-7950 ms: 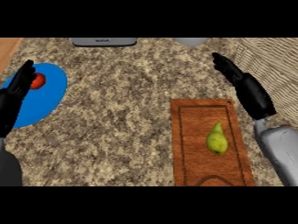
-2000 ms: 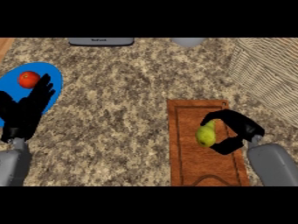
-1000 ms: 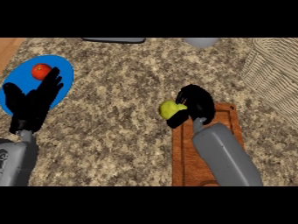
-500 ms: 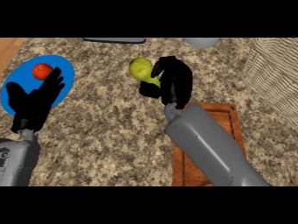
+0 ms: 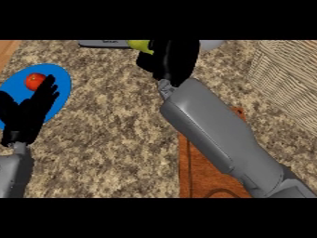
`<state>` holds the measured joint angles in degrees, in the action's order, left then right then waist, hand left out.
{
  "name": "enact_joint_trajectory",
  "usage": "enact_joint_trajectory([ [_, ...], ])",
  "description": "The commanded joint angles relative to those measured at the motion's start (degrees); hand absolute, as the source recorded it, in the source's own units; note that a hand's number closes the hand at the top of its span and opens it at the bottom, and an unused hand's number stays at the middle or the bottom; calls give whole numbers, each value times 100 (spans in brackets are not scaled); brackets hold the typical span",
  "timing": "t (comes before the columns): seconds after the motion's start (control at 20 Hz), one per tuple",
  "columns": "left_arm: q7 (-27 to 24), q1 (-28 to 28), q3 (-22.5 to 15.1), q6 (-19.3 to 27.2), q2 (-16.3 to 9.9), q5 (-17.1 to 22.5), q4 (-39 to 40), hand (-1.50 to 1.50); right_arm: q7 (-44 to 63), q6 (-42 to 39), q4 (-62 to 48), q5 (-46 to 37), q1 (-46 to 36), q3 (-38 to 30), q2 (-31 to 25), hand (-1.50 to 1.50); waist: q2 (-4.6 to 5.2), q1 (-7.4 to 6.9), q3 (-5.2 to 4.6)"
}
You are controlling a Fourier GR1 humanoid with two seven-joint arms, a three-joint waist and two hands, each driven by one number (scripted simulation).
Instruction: Pick the pear from the cutting board and place it in the basket
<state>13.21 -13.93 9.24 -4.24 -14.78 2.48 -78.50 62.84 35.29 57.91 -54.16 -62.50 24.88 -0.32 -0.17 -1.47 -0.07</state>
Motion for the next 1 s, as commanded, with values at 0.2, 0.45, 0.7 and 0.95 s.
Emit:
enact_joint_trajectory([
  [0.2,-63,-51,133,-53,-43,96,85,0,966,-296,-677,-710,-1010,-886,1,150,20,98,1],
  [0.45,-81,228,29,-12,58,27,-164,0,517,-142,-1207,-813,-1249,-1498,-525,150,33,40,3],
  [0.7,-31,-111,93,112,-20,-84,81,0,322,-665,-1674,-841,-1693,-1953,-1107,150,49,84,1],
  [0.95,75,-109,26,97,48,-55,-67,0,211,-650,-2006,-1136,-1434,-2109,-1569,150,33,129,5],
])
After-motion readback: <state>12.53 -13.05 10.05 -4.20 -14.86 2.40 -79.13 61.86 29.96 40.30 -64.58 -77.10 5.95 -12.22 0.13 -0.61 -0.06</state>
